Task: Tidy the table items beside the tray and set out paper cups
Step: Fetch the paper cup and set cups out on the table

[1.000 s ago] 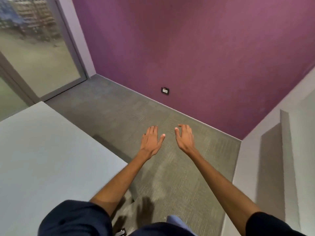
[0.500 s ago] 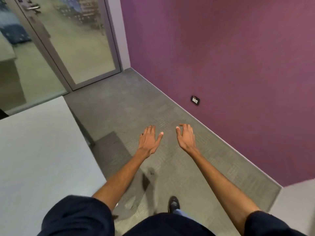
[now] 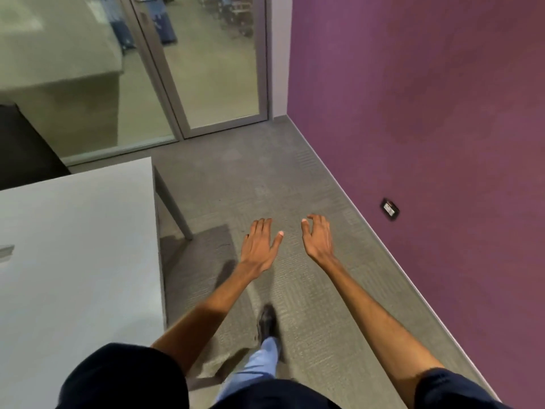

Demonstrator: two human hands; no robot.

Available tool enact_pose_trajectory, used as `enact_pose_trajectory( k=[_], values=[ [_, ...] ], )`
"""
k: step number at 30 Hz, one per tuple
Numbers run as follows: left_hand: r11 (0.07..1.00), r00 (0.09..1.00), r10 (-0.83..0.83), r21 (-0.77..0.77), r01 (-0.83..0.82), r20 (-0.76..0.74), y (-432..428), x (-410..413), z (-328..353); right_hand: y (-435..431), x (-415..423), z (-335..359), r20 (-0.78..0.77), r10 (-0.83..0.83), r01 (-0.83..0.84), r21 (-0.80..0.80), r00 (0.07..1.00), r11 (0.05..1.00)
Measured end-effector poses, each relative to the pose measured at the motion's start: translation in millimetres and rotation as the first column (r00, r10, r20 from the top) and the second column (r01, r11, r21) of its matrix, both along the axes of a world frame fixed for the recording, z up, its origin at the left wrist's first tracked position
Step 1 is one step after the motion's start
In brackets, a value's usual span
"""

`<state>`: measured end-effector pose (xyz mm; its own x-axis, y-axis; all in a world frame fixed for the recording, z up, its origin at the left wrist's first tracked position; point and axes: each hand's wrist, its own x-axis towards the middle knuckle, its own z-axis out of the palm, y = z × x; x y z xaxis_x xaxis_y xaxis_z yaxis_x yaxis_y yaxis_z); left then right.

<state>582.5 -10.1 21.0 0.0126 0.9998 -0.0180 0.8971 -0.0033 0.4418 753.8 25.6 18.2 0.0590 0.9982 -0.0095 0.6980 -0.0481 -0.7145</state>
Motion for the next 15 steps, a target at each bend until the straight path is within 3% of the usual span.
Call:
enact_pose_trajectory(
  k=[15],
  values=[
    [0.966,0.966,0.258,-0.014,-0.258,0.018,240.3,-67.8,-8.6,267.9,-69.7,-9.9,0.065,0.281,-0.282,0.005,0.958,0.959]
  ],
)
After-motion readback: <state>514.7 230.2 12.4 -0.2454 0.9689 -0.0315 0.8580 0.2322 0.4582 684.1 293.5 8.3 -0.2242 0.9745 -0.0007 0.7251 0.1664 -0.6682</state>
